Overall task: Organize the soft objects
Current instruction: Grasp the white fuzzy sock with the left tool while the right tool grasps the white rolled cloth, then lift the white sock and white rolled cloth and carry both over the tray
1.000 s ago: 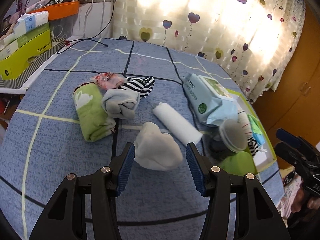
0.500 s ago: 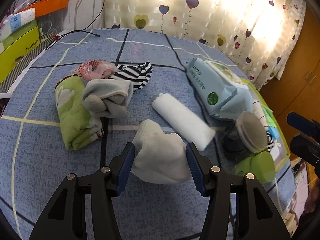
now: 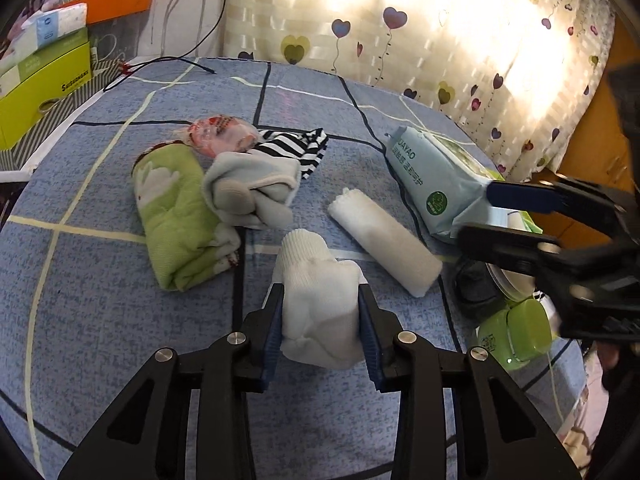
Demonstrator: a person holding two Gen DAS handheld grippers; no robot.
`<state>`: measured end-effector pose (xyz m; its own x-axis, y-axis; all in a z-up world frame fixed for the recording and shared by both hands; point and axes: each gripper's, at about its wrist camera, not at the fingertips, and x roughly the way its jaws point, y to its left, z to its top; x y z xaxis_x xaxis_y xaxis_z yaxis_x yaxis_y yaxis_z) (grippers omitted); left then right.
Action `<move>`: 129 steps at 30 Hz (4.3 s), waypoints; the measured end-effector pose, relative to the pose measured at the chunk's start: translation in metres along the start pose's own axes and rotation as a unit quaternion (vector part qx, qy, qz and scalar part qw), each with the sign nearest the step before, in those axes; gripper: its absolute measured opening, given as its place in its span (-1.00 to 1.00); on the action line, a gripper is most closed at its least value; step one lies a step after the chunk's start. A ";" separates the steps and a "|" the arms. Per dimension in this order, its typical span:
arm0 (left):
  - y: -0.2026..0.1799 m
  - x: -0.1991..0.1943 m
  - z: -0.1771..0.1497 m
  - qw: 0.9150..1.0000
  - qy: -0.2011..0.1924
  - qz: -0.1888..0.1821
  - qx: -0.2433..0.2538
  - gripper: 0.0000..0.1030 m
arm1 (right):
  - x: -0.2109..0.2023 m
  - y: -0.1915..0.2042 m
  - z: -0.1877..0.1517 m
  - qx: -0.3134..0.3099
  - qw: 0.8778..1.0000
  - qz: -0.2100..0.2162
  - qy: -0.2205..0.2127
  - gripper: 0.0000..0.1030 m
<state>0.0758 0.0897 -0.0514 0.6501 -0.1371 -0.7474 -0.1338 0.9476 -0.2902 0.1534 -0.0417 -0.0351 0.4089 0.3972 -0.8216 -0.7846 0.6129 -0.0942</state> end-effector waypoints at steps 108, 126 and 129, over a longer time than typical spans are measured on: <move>-0.194 -0.074 0.009 0.985 -0.076 -0.089 0.129 -0.30 | -0.166 -0.118 -0.160 0.206 0.964 -0.007 -0.168 -0.58; -0.222 -0.045 0.002 0.982 -0.042 -0.104 0.149 -0.30 | -0.131 -0.152 -0.191 0.252 0.960 -0.027 -0.121 -0.58; -0.228 -0.038 0.001 0.982 -0.033 -0.106 0.154 -0.30 | -0.120 -0.158 -0.195 0.258 0.960 -0.028 -0.109 -0.58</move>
<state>0.0821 -0.1204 0.0436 0.6875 -0.3319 -0.6459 0.2359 0.9433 -0.2336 0.1370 -0.3192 -0.0308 0.5748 0.4531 -0.6814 -0.4472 0.8713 0.2021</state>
